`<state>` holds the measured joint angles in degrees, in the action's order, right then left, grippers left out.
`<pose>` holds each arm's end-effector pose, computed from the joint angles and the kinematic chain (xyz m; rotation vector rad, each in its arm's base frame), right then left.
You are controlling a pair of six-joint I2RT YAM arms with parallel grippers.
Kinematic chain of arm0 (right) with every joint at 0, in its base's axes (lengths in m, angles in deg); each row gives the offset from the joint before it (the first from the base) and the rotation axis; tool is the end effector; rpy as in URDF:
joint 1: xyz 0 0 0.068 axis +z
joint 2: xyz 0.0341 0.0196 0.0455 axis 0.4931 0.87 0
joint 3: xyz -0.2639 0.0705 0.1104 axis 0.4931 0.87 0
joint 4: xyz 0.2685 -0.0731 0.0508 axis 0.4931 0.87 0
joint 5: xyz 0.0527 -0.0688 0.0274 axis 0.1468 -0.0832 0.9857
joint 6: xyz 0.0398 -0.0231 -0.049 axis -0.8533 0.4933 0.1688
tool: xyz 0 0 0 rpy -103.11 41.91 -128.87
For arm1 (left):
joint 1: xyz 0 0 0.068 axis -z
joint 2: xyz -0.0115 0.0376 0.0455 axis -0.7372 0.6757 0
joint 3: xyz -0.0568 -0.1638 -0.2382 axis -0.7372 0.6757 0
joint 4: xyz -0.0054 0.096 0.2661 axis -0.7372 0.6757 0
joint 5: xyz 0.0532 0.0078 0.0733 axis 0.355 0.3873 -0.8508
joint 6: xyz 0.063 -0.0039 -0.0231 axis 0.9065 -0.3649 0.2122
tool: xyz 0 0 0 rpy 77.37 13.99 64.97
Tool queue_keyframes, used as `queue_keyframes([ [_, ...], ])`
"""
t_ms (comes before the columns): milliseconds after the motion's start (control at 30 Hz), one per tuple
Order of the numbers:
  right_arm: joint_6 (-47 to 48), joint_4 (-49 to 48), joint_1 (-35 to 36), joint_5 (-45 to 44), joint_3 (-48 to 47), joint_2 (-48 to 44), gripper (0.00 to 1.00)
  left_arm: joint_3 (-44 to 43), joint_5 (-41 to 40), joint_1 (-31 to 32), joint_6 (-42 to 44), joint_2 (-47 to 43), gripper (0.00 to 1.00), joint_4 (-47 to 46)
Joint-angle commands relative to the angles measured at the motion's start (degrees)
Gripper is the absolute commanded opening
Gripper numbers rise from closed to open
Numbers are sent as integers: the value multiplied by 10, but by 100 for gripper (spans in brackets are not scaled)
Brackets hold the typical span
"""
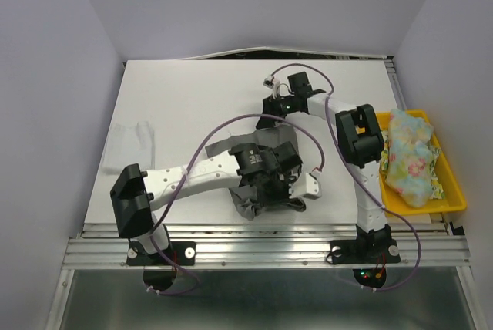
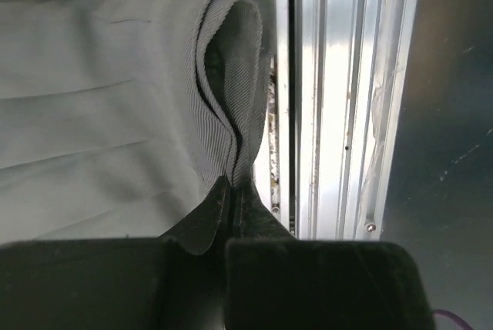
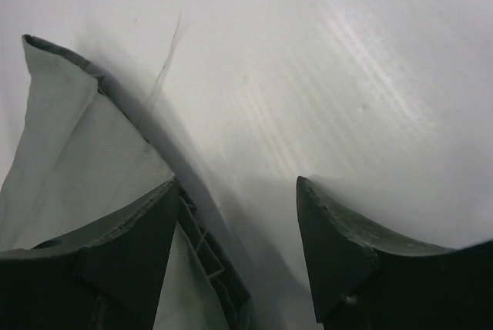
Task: Fold and stack the skirts
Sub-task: Fold the skirt
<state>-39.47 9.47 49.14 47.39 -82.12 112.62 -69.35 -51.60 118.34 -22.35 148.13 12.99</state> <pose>0.5081 0.2224 0.1376 -0.9057 2.1608 1.0860 0.1073 -0.3503 0.2766 2.0478 1.7605 -0.6044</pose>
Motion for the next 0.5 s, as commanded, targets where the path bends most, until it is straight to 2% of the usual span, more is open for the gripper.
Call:
queue_keyframes([
  [0, 35, 41, 11, 36, 78, -25, 63, -121, 70, -64, 40, 11, 0, 93],
  [33, 36, 40, 11, 46, 96, -34, 61, -160, 72, -90, 47, 20, 0, 119],
  [200, 54, 40, 16, 71, 142, -62, 49, -248, 70, -166, 87, 62, 0, 151],
  [333, 64, 40, 22, 83, 175, -81, 45, -298, 63, -208, 116, 109, 0, 154],
  [467, 72, 41, 28, 92, 192, -87, 43, -304, 60, -250, 142, 135, 0, 132],
])
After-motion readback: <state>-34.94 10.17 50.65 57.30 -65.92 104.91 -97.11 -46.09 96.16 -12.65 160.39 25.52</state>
